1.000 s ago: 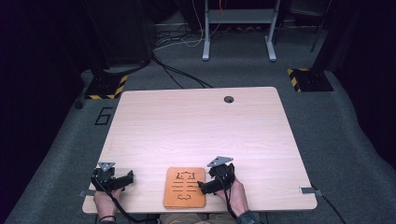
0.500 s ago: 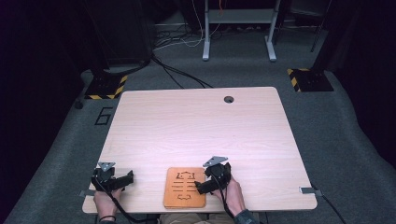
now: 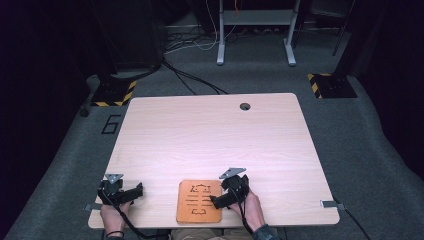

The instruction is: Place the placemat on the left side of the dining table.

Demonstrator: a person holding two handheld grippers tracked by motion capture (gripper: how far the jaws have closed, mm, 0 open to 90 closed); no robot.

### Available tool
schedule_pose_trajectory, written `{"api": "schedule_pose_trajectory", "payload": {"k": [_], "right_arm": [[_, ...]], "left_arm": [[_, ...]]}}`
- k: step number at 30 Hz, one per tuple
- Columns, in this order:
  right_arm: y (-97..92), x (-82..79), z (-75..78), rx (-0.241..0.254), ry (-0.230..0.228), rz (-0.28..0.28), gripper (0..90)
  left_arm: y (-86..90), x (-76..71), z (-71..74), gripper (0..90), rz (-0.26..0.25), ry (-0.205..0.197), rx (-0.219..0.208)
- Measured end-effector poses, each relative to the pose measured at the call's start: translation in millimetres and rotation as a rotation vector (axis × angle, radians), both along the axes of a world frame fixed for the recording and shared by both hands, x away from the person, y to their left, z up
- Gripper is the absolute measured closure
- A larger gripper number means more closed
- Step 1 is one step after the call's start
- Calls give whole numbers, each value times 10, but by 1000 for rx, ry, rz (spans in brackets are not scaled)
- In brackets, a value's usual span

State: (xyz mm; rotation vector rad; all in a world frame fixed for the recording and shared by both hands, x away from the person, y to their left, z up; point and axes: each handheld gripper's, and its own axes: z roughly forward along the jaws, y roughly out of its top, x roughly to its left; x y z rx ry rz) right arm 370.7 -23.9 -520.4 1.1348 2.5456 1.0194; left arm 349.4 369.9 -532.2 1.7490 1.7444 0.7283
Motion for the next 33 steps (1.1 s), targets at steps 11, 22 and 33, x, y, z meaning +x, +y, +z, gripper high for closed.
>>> {"api": "schedule_pose_trajectory", "payload": {"k": [11, 22, 33], "right_arm": [[-101, -2, -25, 22, -21, 6, 0], [-186, -9, -37, 38, -33, 17, 0], [-284, -21, -35, 33, -31, 12, 0]], "left_arm": [[0, -1, 0, 10, 0, 1, 1], [-2, -1, -1, 10, 1, 0, -1], [-4, -2, -1, 10, 3, 0, -3]]}}
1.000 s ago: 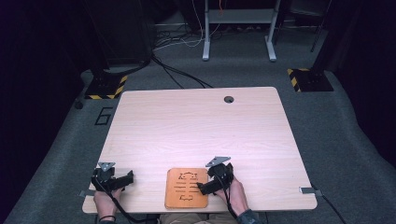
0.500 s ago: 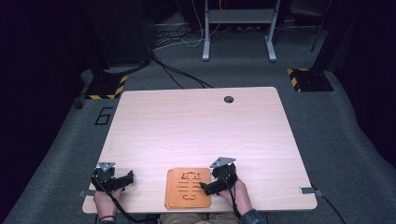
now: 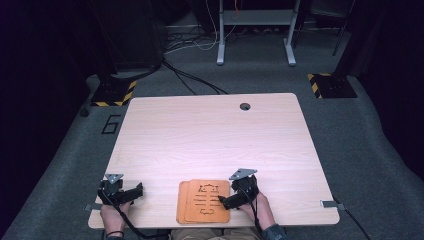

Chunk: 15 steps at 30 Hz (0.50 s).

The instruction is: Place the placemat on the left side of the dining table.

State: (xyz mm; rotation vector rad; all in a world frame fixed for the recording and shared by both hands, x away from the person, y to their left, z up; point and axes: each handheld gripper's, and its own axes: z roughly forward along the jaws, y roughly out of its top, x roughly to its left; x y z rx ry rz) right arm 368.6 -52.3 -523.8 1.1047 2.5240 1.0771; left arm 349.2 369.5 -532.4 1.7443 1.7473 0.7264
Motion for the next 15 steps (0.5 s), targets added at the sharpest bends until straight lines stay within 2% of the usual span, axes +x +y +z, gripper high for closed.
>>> {"api": "schedule_pose_trajectory", "payload": {"k": [11, 15], "right_arm": [[-30, -27, -2, -5, 0, -18, 0], [-72, -35, -7, -22, -17, -15, 0]], "left_arm": [[0, 0, 0, 10, 0, 0, 0], [0, 0, 0, 10, 0, 0, 0]]}}
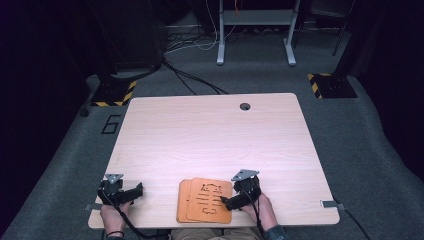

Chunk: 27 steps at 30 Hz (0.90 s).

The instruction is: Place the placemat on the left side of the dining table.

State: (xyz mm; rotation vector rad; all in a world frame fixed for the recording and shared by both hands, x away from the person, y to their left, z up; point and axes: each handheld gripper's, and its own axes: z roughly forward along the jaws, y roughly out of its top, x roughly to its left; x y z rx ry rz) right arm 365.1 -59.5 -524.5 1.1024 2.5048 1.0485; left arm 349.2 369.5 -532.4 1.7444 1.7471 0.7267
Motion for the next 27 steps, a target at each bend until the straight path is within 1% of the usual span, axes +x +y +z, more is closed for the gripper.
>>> {"api": "schedule_pose_trajectory", "payload": {"k": [1, 2, 3, 6, 9, 10, 13, 14, 15, 16, 18, 23, 27], "right_arm": [[-17, -6, 3, -3, 5, -5, 0], [-40, -7, 0, -10, -4, -6, 0], [-56, -19, 0, -7, 3, -18, 0], [-58, -15, 0, -10, -3, -14, 0], [-63, -23, -6, -3, -7, -18, 0], [-69, -20, -12, -2, -19, -14, 0], [-98, -37, -18, 11, -18, -31, 0], [-121, -34, -23, 25, -22, -29, 0], [-151, -33, -23, 51, -12, -32, 0], [-166, -45, -20, 51, -5, -45, 0], [-173, -46, -23, 49, -13, -45, 0], [-196, -56, -20, 53, -8, -54, 6], [-212, -63, -16, 50, -7, -72, 8]], "left_arm": [[0, 0, 0, 10, 0, 0, 0], [0, 0, 0, 10, 0, 0, 0], [-1, 0, -1, 10, 0, -1, -1], [-1, 0, 0, 10, 0, -1, 0], [0, 0, -1, 10, 0, -1, -1], [0, 0, 0, 10, 0, -1, 0], [-1, 0, 0, 10, 0, -1, 0], [0, 0, 0, 10, 0, -1, 0], [-1, 0, 0, 10, 0, -1, 0], [0, 0, 0, 10, 0, -1, 0], [-1, 0, 0, 10, 0, -1, 0], [1, 0, 1, 10, -2, 0, 2], [2, 0, 2, 10, -5, 1, 3]]}}
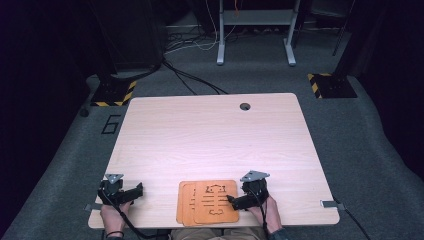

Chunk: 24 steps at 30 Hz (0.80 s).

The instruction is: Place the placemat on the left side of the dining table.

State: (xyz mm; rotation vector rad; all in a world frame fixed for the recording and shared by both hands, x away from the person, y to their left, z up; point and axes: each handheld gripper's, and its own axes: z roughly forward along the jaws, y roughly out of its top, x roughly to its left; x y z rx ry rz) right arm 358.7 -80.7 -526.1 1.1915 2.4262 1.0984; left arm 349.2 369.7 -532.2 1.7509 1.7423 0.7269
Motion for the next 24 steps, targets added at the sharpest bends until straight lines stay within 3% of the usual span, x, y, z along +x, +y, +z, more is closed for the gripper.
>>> {"api": "schedule_pose_trajectory", "payload": {"k": [2, 8, 12, 16, 24], "right_arm": [[21, -15, -1, -51, -13, -21, 0], [18, -14, 1, -59, -11, -21, 0], [-3, -10, -3, -43, -13, -10, 0], [-92, -12, 8, 24, -9, -32, 17], [-181, -51, 11, -6, -20, -68, 22]], "left_arm": [[-1, 0, 1, 10, 0, 0, -1], [-1, 1, 1, 10, 0, 1, -1], [0, 5, 2, 9, -2, 1, 1], [0, 6, 3, 10, -2, 1, 1], [-2, 4, 10, 8, -15, 8, 2]]}}
